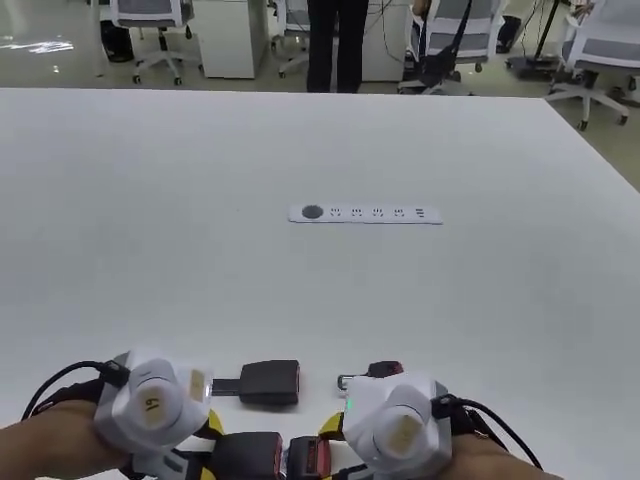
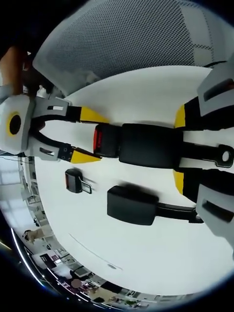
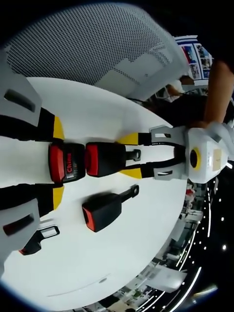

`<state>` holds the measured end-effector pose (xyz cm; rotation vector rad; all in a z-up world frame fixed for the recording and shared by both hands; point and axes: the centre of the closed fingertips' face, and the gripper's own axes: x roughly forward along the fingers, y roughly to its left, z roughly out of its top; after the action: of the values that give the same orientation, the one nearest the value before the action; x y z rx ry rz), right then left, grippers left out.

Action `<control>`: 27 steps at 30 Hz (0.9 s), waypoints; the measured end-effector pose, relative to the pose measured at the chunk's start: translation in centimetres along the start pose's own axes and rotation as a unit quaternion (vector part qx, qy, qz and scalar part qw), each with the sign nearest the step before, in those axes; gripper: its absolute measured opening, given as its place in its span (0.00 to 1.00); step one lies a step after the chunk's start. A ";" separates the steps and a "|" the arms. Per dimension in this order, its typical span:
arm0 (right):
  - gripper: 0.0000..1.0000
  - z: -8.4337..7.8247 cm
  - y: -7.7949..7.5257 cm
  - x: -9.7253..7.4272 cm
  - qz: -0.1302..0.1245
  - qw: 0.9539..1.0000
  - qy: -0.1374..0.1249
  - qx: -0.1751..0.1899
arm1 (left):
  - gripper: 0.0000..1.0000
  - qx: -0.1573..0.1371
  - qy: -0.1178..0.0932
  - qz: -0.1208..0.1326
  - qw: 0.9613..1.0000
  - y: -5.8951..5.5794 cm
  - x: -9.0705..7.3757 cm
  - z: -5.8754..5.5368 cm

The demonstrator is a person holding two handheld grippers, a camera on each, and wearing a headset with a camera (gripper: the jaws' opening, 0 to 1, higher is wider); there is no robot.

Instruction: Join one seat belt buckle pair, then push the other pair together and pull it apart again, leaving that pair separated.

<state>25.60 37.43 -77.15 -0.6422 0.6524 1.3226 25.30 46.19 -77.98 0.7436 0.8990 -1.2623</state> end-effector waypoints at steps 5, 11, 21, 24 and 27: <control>0.30 -0.2 0.3 0.1 0.005 0.999 0.008 -0.030 | 0.31 0.007 0.013 0.003 1.000 -0.1 0.1 -0.1; 0.39 -0.6 0.8 -0.2 0.012 0.999 0.022 -0.034 | 0.33 -0.003 0.023 0.011 1.000 -0.1 -0.1 -0.2; 0.47 -0.9 0.9 -1.2 0.013 0.999 0.022 -0.029 | 0.41 -0.017 0.014 0.030 0.999 -0.1 -1.3 0.7; 0.50 -0.8 0.7 -2.0 0.012 0.999 0.022 -0.026 | 0.42 -0.020 0.009 0.034 0.999 0.1 -1.8 1.1; 0.53 -0.9 0.4 -2.3 0.013 0.999 0.021 -0.021 | 0.44 -0.020 0.003 0.038 0.999 0.4 -2.5 1.8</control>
<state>24.85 35.31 -76.08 -0.6987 0.6702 1.3534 25.77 45.89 -74.95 0.7449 0.8900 -1.1722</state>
